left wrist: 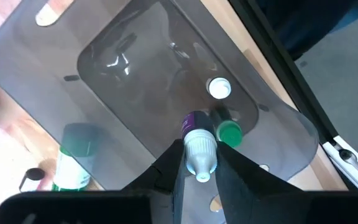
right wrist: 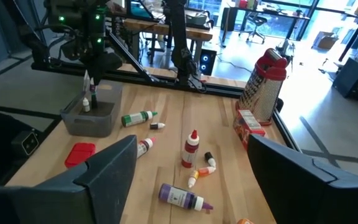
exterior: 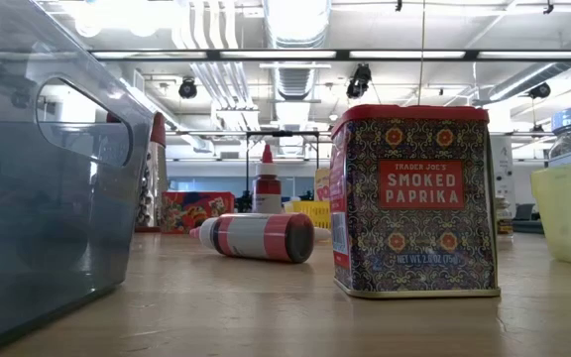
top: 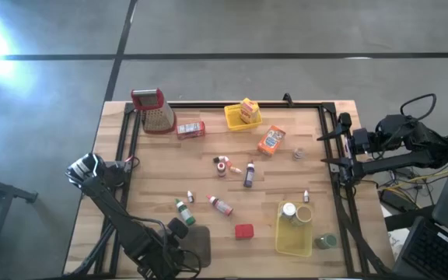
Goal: Pick & Place Kitchen Items
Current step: Put the small violet food coloring bottle into the black bin
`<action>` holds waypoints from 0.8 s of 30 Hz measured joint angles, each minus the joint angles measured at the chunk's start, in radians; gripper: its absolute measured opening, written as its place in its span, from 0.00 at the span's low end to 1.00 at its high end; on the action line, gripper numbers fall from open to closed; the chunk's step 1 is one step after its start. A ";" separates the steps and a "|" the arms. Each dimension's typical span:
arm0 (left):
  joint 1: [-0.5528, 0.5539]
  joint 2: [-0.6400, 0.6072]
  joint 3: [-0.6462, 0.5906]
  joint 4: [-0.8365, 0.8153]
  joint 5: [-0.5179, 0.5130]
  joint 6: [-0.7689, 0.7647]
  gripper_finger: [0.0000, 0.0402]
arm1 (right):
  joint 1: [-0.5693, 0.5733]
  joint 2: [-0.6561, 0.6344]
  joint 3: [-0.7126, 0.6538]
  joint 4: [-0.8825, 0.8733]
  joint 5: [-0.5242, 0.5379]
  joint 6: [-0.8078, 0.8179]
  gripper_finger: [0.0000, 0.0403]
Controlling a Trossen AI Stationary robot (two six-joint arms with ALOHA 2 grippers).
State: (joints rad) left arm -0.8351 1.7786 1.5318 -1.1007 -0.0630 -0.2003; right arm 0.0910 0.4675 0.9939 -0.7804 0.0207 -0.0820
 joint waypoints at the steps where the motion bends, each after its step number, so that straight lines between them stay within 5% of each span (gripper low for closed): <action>1: 0.000 0.000 0.000 -0.001 0.001 -0.005 0.19 | 0.000 0.000 0.000 0.000 0.000 -0.002 0.72; 24: 0.004 0.000 -0.055 -0.084 0.053 -0.343 0.19 | 0.000 0.000 0.000 0.000 0.000 0.001 0.57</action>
State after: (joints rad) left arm -0.8310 1.7786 1.4771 -1.1848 -0.0101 -0.5436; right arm 0.0910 0.4675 0.9939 -0.7807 0.0204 -0.0814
